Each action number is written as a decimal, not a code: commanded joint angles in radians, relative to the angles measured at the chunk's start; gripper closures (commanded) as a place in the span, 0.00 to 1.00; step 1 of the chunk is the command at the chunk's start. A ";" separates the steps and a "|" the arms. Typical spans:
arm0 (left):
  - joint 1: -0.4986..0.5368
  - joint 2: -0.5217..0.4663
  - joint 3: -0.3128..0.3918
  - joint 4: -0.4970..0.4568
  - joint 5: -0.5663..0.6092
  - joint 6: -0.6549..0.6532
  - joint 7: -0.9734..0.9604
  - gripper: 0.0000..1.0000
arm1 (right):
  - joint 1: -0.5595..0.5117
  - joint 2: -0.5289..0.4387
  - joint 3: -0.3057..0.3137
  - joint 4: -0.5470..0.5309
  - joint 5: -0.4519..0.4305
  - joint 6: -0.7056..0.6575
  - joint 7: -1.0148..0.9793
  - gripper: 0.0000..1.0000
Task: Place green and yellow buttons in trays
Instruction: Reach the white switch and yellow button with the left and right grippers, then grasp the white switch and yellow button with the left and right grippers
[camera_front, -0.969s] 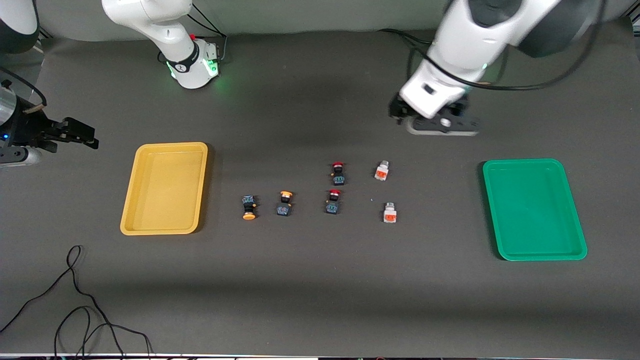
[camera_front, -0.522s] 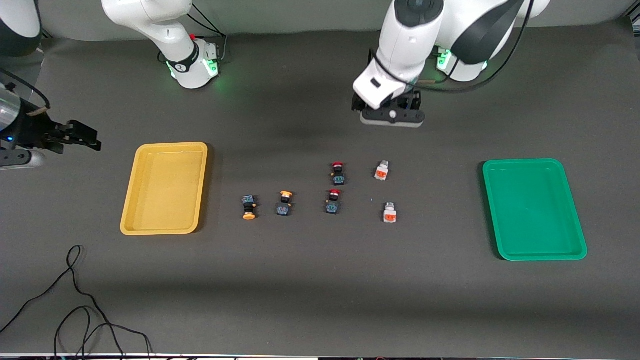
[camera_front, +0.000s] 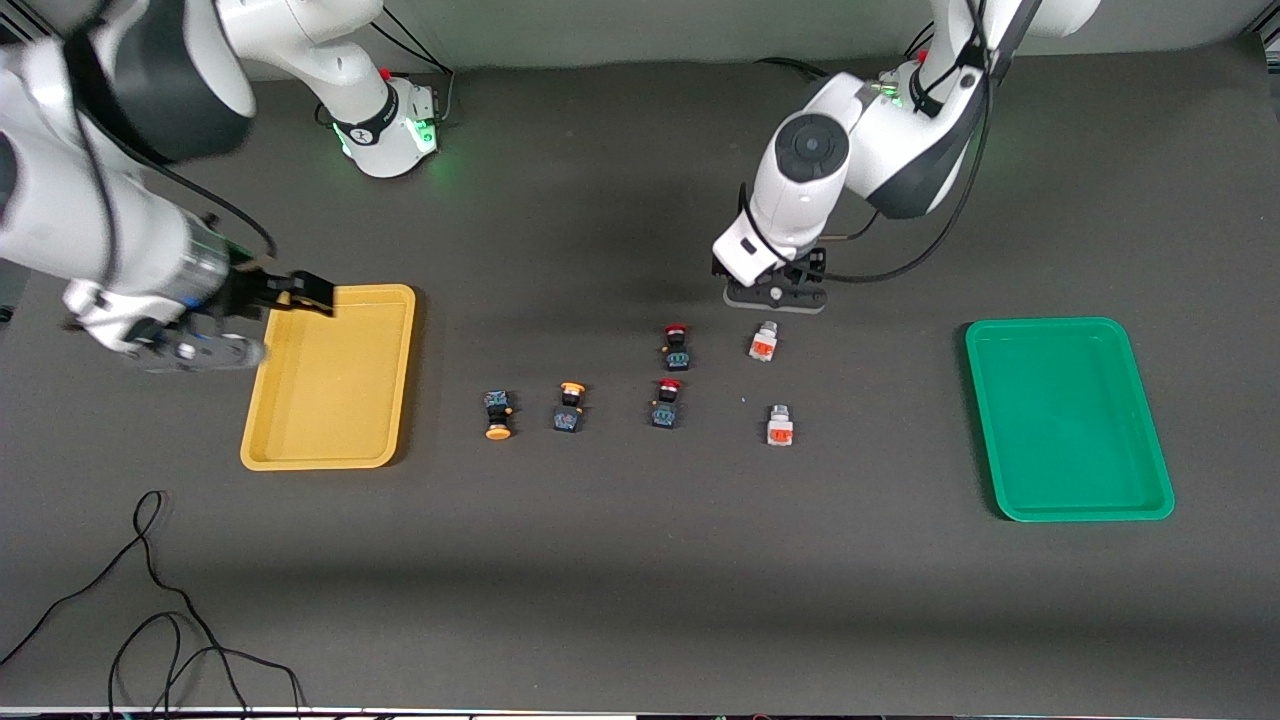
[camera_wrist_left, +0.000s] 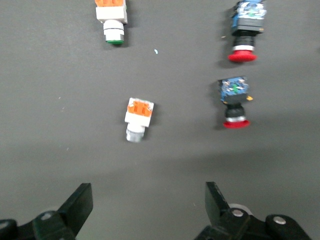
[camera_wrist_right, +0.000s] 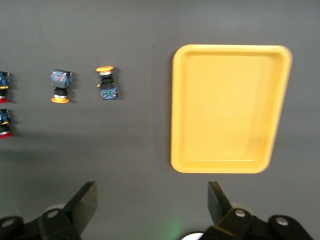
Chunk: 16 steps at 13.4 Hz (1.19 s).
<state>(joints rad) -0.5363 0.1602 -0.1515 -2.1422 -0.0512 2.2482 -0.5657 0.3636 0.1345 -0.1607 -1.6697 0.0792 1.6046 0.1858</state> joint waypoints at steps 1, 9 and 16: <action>0.013 0.077 0.007 -0.057 0.014 0.163 0.023 0.00 | 0.021 0.025 -0.010 -0.123 0.054 0.165 0.017 0.01; 0.027 0.300 0.010 -0.045 0.100 0.433 0.032 0.00 | 0.167 0.218 -0.010 -0.255 0.057 0.570 0.150 0.00; 0.039 0.295 0.010 -0.045 0.105 0.430 0.070 0.75 | 0.213 0.405 -0.010 -0.255 0.057 0.793 0.150 0.00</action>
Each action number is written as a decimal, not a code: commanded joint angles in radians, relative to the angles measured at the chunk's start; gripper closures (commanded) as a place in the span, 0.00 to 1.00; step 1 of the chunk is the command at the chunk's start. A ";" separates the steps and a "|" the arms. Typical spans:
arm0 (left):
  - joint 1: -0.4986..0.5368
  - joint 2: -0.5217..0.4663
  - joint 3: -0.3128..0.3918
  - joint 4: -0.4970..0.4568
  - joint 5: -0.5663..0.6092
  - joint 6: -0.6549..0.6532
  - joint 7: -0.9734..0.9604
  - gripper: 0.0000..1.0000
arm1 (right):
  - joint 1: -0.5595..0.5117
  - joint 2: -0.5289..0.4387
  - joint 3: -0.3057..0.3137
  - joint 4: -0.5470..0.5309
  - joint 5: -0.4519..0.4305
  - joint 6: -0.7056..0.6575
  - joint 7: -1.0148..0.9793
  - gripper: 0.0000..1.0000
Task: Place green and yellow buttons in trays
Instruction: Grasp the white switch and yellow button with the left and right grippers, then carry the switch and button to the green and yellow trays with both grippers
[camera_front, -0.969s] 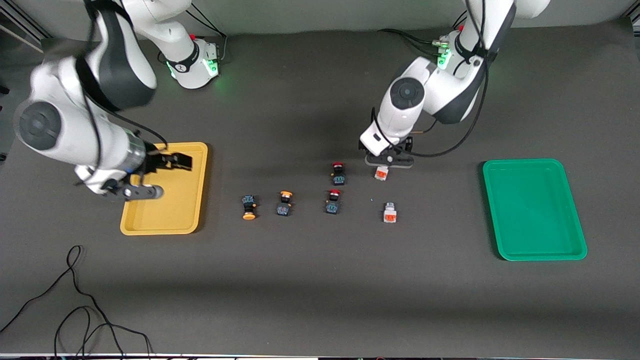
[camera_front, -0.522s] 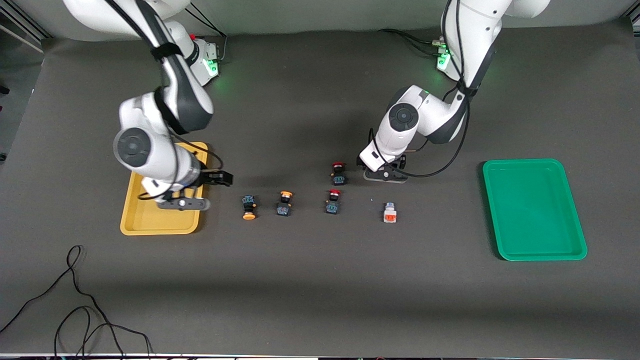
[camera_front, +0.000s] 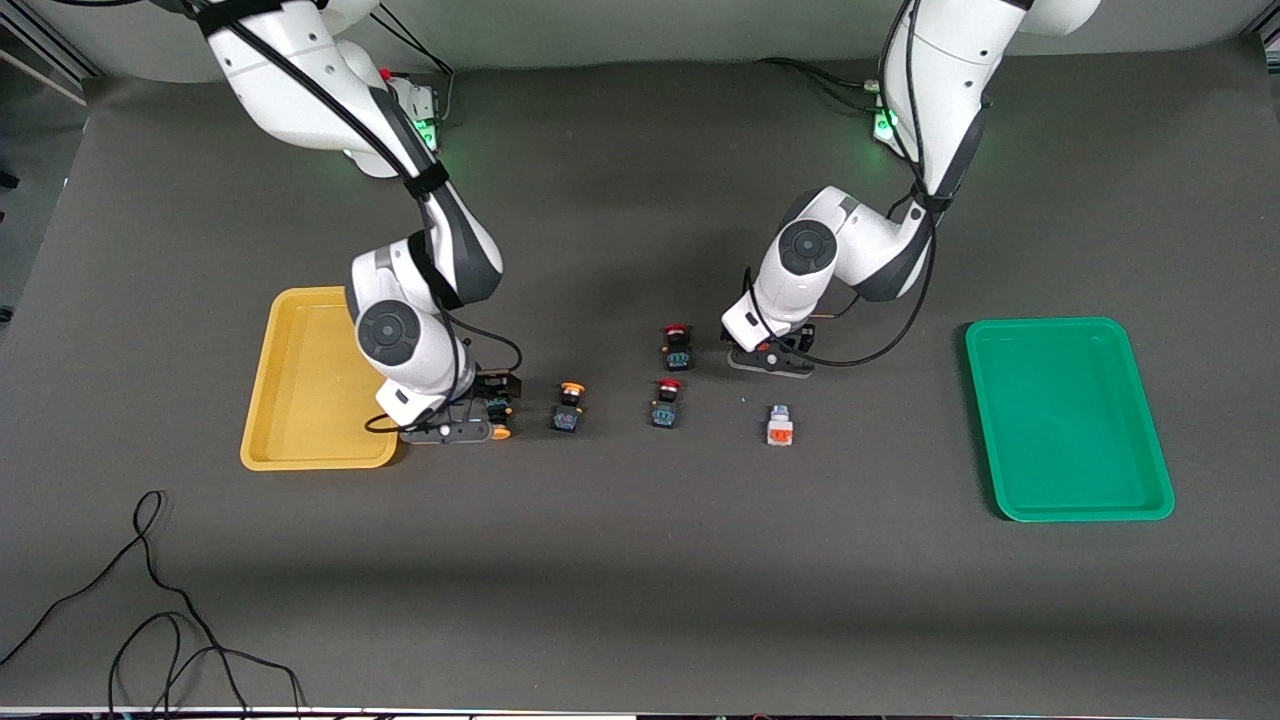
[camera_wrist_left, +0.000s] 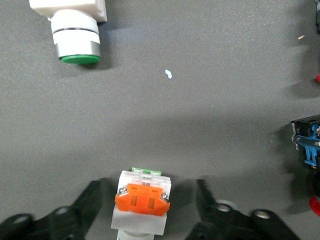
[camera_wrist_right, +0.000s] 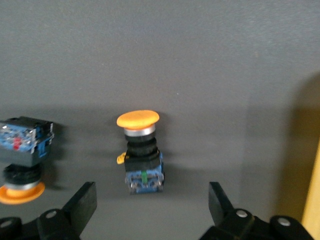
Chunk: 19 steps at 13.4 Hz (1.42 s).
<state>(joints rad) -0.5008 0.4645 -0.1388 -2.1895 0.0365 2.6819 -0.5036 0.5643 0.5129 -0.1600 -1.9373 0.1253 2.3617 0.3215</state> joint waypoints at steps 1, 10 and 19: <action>0.005 -0.013 -0.002 0.002 0.016 -0.011 0.008 0.89 | 0.016 0.041 -0.010 0.012 0.011 0.054 0.014 0.00; 0.174 -0.308 -0.002 0.200 -0.101 -0.574 -0.010 0.97 | 0.016 0.075 -0.010 0.012 0.010 0.110 0.004 0.99; 0.718 -0.299 -0.002 0.215 -0.028 -0.687 0.436 0.96 | -0.001 -0.140 -0.067 0.047 0.010 -0.168 -0.004 1.00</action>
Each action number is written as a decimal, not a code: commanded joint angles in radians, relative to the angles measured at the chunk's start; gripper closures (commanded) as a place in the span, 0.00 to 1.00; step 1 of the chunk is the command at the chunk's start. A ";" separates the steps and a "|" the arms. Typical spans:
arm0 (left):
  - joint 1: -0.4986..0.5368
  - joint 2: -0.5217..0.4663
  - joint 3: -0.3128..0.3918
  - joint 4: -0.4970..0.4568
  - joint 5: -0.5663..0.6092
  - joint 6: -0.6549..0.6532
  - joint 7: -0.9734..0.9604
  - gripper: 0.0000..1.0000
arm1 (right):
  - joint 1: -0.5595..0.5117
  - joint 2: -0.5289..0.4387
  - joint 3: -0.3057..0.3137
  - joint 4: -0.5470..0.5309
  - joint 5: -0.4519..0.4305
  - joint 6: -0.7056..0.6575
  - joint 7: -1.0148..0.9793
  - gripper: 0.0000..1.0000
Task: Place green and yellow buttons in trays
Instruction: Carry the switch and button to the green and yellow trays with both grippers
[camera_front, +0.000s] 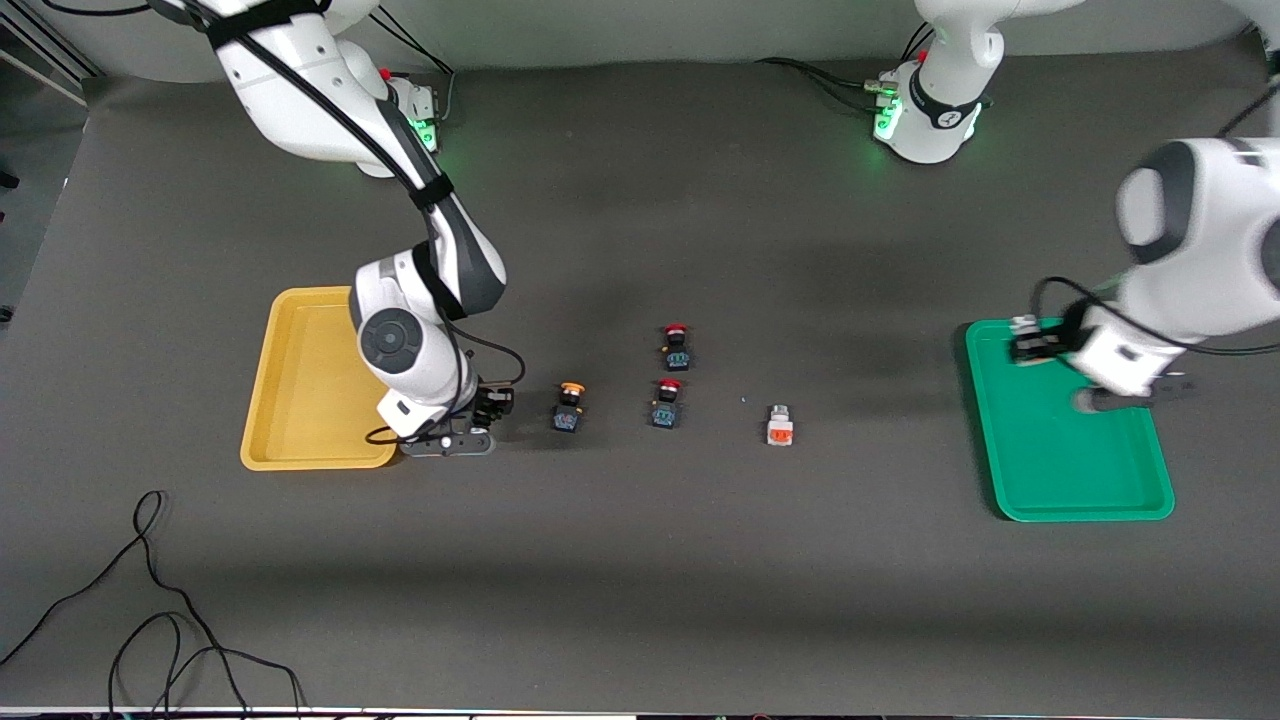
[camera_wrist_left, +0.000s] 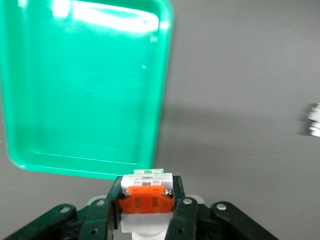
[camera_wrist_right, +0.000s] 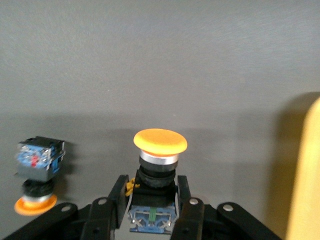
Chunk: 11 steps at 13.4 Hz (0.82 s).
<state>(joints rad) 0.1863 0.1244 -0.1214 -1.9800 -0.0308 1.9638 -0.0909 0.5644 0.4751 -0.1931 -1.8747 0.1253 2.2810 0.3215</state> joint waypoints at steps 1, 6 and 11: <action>0.042 0.081 -0.018 0.003 0.057 0.077 0.023 0.96 | -0.001 -0.139 -0.054 -0.015 0.010 -0.141 -0.025 1.00; 0.062 0.329 -0.017 0.004 0.116 0.361 0.017 0.93 | 0.003 -0.248 -0.265 -0.035 0.005 -0.307 -0.353 1.00; 0.084 0.373 -0.018 0.020 0.120 0.400 0.023 0.23 | 0.002 -0.251 -0.384 -0.166 0.008 -0.209 -0.597 1.00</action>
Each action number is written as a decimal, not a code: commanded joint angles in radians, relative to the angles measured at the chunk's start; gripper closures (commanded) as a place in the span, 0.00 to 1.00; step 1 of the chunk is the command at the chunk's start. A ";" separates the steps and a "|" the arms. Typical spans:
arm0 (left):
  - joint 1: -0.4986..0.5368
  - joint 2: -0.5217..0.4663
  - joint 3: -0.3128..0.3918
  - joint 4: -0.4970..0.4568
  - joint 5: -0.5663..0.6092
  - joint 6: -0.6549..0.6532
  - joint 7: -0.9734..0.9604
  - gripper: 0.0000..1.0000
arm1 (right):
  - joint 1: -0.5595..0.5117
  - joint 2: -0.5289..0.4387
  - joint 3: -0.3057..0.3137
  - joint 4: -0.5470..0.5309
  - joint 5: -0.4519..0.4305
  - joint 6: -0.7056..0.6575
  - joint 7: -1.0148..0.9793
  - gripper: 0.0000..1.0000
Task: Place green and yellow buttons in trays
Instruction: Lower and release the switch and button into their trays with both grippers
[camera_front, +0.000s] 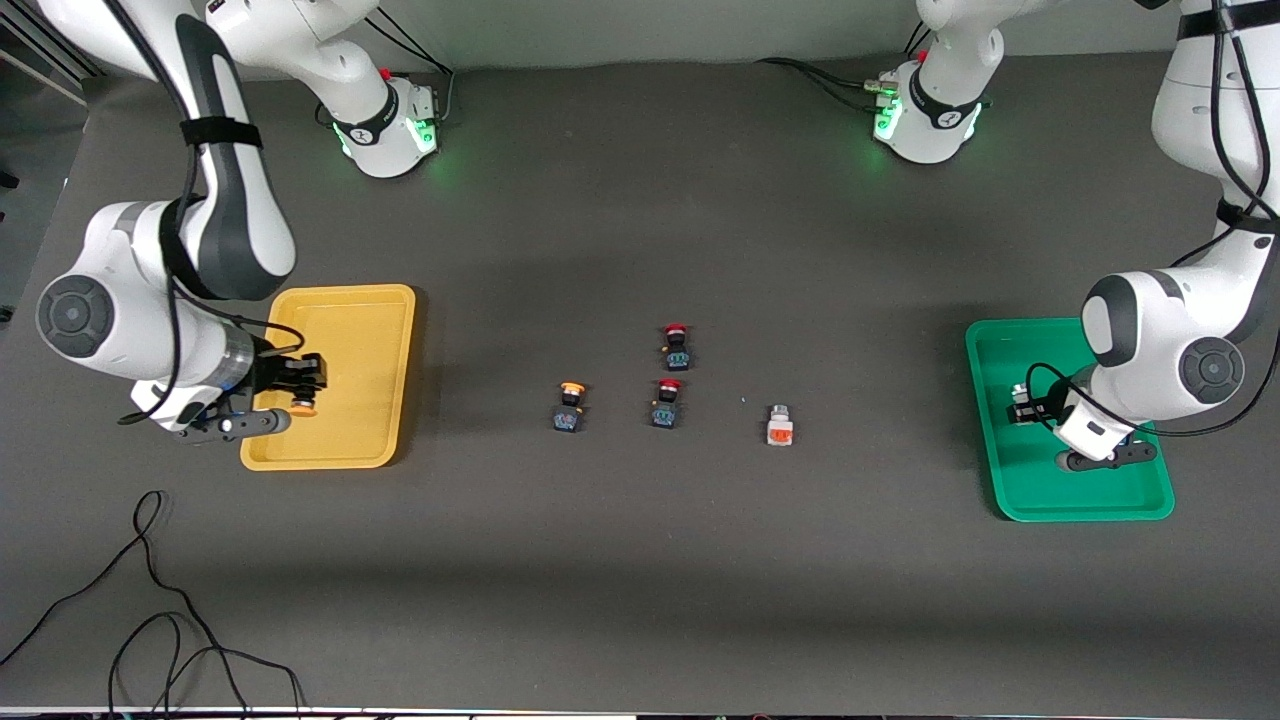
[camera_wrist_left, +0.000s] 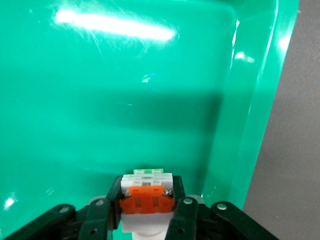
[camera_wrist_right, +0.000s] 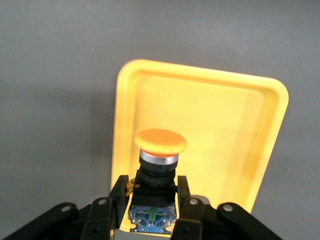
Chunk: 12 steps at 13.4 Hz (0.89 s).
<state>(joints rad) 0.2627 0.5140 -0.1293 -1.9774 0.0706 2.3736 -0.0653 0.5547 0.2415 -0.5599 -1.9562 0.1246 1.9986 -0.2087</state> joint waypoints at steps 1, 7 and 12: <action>0.012 -0.017 -0.010 0.032 0.018 -0.017 0.001 0.05 | 0.011 -0.018 -0.020 -0.139 0.010 0.139 -0.080 1.00; 0.013 -0.063 -0.024 0.401 0.012 -0.467 0.032 0.03 | 0.022 0.045 -0.014 -0.303 0.035 0.394 -0.081 1.00; -0.020 -0.098 -0.137 0.486 0.003 -0.583 0.016 0.03 | 0.031 0.123 0.008 -0.311 0.079 0.451 -0.112 1.00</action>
<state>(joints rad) 0.2692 0.4160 -0.2241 -1.5004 0.0693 1.8093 -0.0341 0.5726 0.3398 -0.5462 -2.2675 0.1659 2.4253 -0.2764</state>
